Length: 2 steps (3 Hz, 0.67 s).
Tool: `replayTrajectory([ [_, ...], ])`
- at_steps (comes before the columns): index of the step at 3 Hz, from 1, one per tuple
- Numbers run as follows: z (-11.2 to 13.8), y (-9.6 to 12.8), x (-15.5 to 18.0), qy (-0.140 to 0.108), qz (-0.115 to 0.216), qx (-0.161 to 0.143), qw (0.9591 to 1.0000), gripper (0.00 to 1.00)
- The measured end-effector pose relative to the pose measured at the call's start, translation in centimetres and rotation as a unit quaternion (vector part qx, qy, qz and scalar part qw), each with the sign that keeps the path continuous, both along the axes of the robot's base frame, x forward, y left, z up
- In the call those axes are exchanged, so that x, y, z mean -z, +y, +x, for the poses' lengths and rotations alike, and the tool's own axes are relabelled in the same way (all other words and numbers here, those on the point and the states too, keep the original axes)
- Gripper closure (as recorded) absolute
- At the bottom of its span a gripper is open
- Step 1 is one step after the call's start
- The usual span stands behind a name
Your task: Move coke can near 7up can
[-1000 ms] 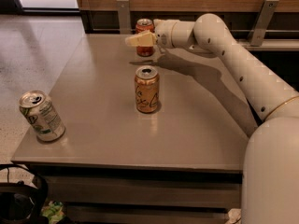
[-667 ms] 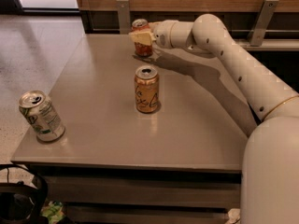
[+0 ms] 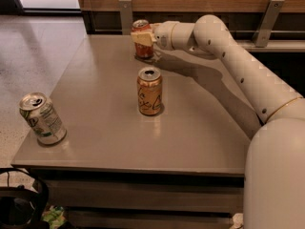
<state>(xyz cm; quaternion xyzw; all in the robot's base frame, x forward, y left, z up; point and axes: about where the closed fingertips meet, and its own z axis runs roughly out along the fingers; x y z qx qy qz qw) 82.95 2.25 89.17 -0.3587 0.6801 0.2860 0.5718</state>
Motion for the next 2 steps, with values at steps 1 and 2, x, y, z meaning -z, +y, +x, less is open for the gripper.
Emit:
replayTrajectory([
  [1,-0.01,0.14,0.04,0.000,0.000,-0.001,1.0000,1.00],
  [2,-0.32,0.29,-0.25,0.002,-0.007,-0.002,1.0000,1.00],
])
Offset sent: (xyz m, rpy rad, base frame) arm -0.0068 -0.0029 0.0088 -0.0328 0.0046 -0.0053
